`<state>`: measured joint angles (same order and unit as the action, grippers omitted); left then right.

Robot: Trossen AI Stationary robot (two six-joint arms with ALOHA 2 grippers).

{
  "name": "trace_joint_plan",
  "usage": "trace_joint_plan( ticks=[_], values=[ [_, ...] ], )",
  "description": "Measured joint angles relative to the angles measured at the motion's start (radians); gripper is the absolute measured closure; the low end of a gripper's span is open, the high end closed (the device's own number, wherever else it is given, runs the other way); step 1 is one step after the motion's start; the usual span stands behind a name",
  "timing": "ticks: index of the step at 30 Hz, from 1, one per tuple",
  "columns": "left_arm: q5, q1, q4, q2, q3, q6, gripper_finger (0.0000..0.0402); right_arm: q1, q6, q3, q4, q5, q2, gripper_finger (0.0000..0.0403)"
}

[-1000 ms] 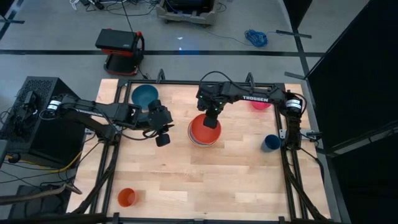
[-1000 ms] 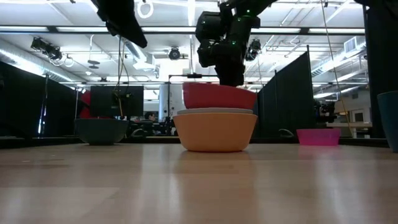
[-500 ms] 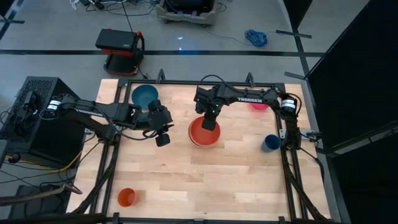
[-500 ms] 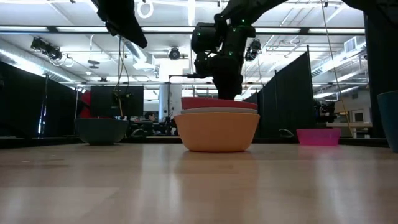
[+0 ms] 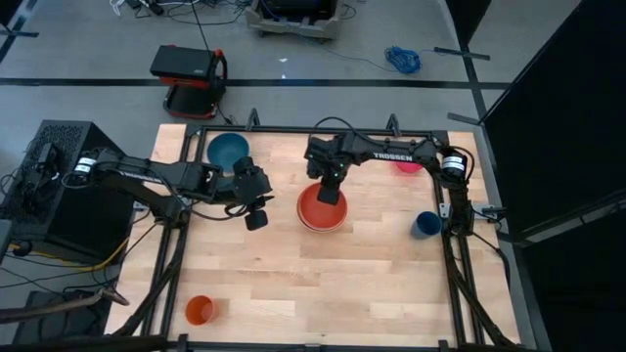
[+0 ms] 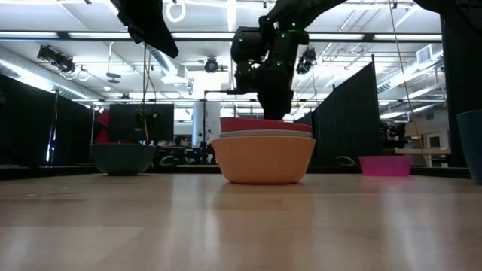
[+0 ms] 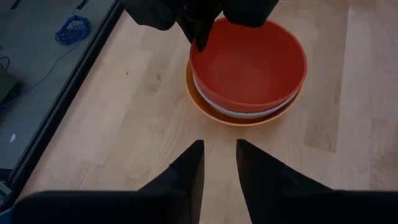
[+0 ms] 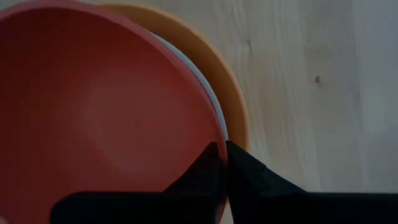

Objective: Nest bowls inside each other
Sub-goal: Stack the orange bowl on the white bowl

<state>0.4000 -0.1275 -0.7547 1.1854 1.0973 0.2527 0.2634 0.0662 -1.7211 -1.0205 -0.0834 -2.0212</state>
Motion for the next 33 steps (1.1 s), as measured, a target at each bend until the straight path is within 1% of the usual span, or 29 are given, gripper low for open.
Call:
trace_joint_plan(
  ticks=[7,11,12,26,33],
  values=[
    [0.000,0.000,0.000,0.000,0.000,0.000,0.0319,-0.007,-0.002,-0.077,-0.047,-0.001,0.000,0.0342],
    [0.000,0.000,0.000,0.000,0.000,0.000,0.0314,-0.021,-0.001,-0.094,-0.065,-0.001,0.000,0.0308],
    [0.000,0.000,-0.001,0.000,0.000,0.001,0.0314,-0.021,-0.001,-0.094,-0.067,0.000,0.000,0.0307],
    [0.000,0.000,-0.009,0.000,0.000,0.013,0.0315,-0.025,-0.008,-0.094,-0.072,0.008,0.000,0.0313],
    [0.000,0.000,-0.010,0.000,0.000,0.014,0.0310,-0.019,-0.008,-0.094,-0.072,0.011,0.000,0.0356]
  ],
)
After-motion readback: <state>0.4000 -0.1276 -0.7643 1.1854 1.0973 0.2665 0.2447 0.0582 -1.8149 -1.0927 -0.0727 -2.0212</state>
